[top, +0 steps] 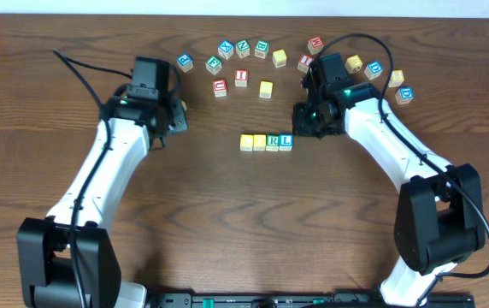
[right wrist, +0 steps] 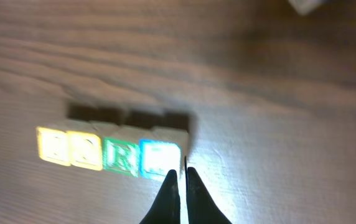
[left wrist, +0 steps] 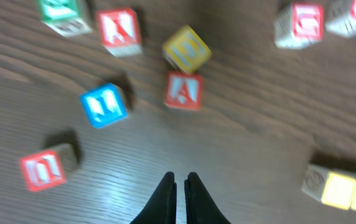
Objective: Spell out CORL
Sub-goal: 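Press both grippers against the row ends to square the blocks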
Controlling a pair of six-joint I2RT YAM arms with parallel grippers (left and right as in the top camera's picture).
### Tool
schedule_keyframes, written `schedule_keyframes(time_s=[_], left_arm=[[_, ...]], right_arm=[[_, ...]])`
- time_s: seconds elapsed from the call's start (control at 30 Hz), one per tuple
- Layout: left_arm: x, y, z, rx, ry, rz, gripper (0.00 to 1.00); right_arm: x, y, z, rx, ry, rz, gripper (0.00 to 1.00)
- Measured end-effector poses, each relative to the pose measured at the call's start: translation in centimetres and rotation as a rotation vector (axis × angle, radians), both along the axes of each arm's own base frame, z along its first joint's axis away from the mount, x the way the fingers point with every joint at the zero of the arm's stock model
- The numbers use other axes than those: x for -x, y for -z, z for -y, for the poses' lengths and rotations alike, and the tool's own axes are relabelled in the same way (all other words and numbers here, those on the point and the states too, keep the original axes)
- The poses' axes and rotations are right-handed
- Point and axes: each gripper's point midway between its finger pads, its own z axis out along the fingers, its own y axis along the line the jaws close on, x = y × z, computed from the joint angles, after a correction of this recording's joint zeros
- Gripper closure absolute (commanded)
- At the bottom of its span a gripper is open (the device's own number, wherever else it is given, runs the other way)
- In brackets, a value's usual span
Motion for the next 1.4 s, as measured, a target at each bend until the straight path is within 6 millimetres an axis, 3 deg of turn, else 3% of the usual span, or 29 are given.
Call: schedule_keyframes(time_s=[0.33, 0.63, 0.97, 1.23, 1.4], left_arm=[[0.4, 1.8, 6.5, 0.047, 0.159, 0.009, 0.93], [1.1, 6.1, 7.3, 0.063, 0.179, -0.108, 0.93], [0.8, 7.0, 7.9, 0.084, 0.193, -0.114, 0.93], [0.8, 9.8, 9.3, 0.139, 0.245, -0.163, 0.93], [0.9, 10.1, 9.8, 0.161, 0.267, -0.17, 0.92]], right_arm=[[0.7, 1.0, 0.6, 0.025, 0.037, -0.051, 0.99], [1.5, 2.8, 1.0, 0.06, 0.053, -0.06, 0.99], [1.0, 4.2, 1.0, 0.047, 0.063, -0.015, 0.99], [1.2, 4.6, 0.8, 0.031, 0.064, -0.018, 0.99], [1.0, 4.5, 0.7, 0.025, 0.063, -0.008, 0.99]])
